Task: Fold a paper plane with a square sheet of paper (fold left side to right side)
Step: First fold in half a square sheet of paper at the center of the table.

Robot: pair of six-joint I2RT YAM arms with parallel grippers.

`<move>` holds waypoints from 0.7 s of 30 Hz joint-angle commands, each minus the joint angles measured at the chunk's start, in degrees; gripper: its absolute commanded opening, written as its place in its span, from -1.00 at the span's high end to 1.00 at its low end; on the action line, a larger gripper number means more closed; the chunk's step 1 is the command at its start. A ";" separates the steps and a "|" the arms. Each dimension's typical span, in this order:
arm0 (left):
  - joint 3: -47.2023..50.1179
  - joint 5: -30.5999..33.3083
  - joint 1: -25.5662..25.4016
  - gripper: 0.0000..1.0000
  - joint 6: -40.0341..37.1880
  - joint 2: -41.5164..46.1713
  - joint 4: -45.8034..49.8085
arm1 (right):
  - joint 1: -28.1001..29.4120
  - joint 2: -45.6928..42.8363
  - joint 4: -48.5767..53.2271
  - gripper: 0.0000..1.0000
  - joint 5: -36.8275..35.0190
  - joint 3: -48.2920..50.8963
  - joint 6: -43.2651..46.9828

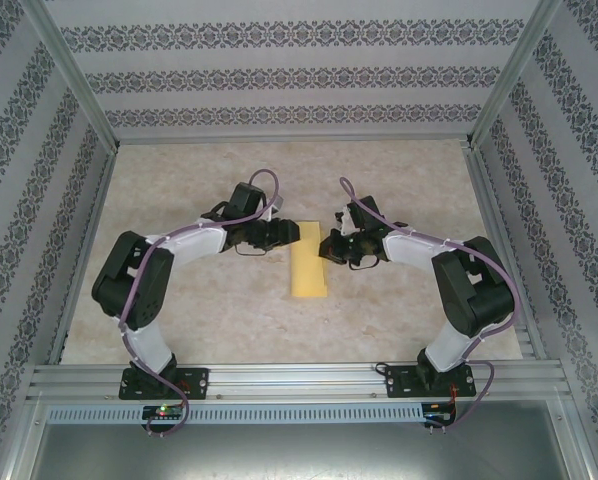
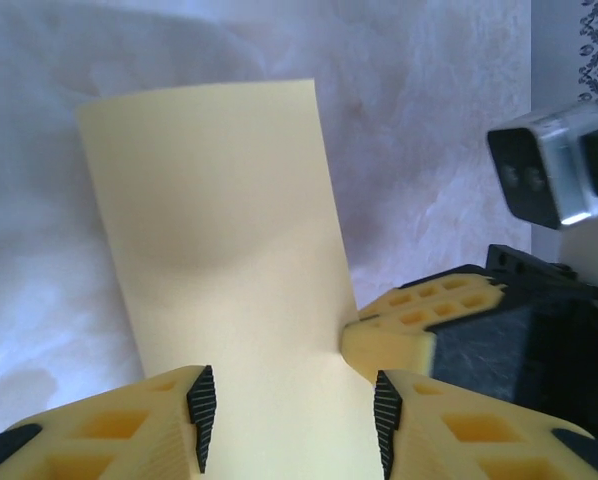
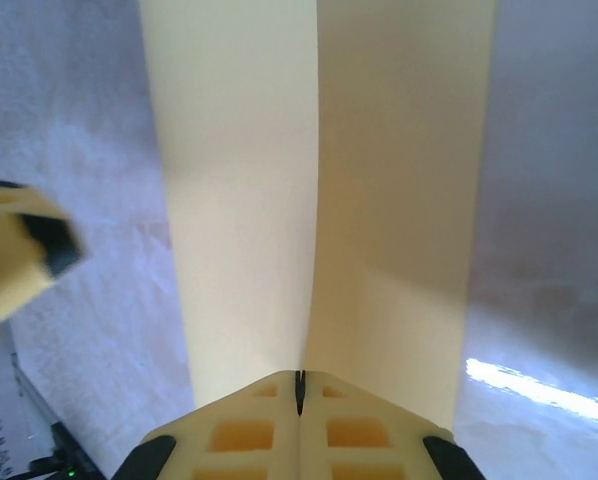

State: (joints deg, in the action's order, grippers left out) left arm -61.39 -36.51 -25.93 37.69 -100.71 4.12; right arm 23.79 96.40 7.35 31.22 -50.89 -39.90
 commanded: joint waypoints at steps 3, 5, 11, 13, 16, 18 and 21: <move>-0.56 4.44 -1.30 -0.01 -2.46 0.49 7.37 | 0.20 2.79 3.81 1.00 -3.62 -2.09 3.03; -0.71 4.95 -1.97 -0.02 -2.20 -0.88 7.67 | 0.35 3.38 3.63 1.00 -3.80 -2.26 2.92; -2.13 5.64 -4.16 -0.04 -0.93 -4.94 7.30 | 0.38 3.77 3.81 1.00 -4.59 -2.40 3.29; -2.91 5.74 -4.71 -0.04 -0.88 -6.17 7.59 | 0.38 4.10 3.75 1.00 -4.42 -2.43 3.40; -4.07 6.54 -5.26 -0.03 -1.14 -7.98 8.66 | 0.48 4.23 3.70 1.00 -4.34 -2.42 3.37; -4.73 7.68 -5.53 0.03 -1.38 -8.77 9.81 | 0.47 4.00 3.70 0.95 -4.57 -2.29 3.51; -5.58 9.23 -5.79 0.15 -2.10 -9.71 11.96 | 0.47 2.89 4.11 0.84 -5.49 -2.21 3.93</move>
State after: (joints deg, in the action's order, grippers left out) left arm -65.36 -29.69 -30.83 36.71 -109.43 11.92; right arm 23.79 99.59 10.13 27.57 -51.92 -37.26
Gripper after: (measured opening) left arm 0.438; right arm 0.062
